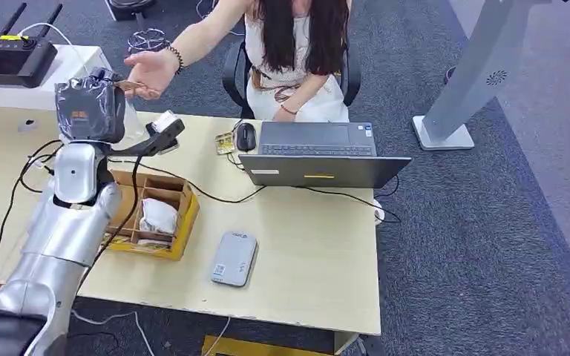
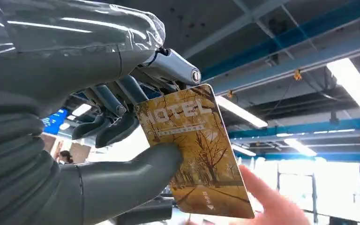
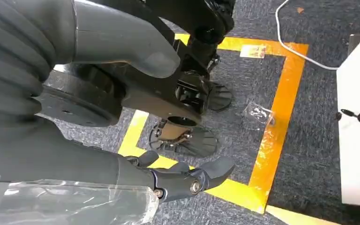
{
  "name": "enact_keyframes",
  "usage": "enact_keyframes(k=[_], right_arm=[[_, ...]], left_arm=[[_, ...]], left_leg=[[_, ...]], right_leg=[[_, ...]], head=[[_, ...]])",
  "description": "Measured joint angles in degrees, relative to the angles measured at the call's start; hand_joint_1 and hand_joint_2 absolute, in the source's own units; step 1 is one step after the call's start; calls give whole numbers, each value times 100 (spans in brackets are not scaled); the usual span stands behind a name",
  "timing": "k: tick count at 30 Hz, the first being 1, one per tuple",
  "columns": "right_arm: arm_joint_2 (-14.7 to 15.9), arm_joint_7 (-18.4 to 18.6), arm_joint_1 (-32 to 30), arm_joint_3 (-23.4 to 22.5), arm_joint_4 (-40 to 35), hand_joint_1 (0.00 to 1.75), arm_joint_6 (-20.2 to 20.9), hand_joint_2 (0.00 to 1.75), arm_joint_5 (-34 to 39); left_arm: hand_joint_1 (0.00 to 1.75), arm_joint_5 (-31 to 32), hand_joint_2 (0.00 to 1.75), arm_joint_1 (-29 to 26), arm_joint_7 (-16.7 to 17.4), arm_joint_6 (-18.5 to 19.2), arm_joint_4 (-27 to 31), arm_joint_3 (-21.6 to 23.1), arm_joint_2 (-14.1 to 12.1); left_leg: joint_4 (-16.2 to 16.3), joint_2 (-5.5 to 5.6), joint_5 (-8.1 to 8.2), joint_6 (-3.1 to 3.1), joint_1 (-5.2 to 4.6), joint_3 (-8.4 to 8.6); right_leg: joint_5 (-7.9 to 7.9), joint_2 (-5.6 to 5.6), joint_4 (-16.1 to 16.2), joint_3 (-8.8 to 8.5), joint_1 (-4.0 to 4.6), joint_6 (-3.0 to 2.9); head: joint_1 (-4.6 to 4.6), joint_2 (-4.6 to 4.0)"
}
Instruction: Pass the card to the sensor for recognition and then transmit it.
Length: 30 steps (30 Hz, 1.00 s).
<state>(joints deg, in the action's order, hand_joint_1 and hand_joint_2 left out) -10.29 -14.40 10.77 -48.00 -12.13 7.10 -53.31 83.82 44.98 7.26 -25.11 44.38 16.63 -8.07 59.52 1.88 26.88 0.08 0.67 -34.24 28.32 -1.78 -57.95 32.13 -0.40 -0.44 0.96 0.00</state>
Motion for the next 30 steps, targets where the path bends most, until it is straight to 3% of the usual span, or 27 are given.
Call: enact_keyframes(k=[1, 2, 8, 22, 26, 30], right_arm=[[0, 0, 0, 7, 0, 0, 0, 175, 2], [0, 0, 1, 15, 0, 0, 0, 175, 9], [0, 13, 1, 26, 0, 0, 0, 175, 61], [0, 0, -4, 35, 0, 0, -9, 175, 140], [0, -98, -64, 39, 0, 0, -55, 175, 361], [7, -291, -224, -2, 0, 0, -129, 175, 558]], left_arm=[[175, 0, 175, 58, 0, -4, -99, 0, 5], [0, 0, 175, 90, -2, -11, -169, 0, 18], [0, -140, 175, 175, -144, 123, -571, -2, 90], [0, -286, 175, 44, -258, -28, -617, -2, 175], [0, -728, 175, -837, -658, -83, 508, 0, 278], [0, -816, 175, -2158, -866, 74, 2121, 124, 249]], left_leg=[[1, 1, 0, 0, 0, -3], [1, 2, 0, 0, 0, -5], [0, 0, 0, 0, 1, -7], [0, -1, 0, 0, 1, -8], [-1, -10, 7, 2, -3, -9], [-4, -20, 23, 6, -3, -9]], right_leg=[[0, 1, 0, 2, 0, 0], [0, 2, 1, 4, 0, 0], [0, 0, 0, 7, 0, 0], [0, 0, 0, 8, 0, 0], [1, -11, 1, 12, -4, 0], [11, -20, 3, 12, -5, 4]], head=[[0, 0], [2, 0], [2, 0], [0, 0], [2, 0], [2, 0]])
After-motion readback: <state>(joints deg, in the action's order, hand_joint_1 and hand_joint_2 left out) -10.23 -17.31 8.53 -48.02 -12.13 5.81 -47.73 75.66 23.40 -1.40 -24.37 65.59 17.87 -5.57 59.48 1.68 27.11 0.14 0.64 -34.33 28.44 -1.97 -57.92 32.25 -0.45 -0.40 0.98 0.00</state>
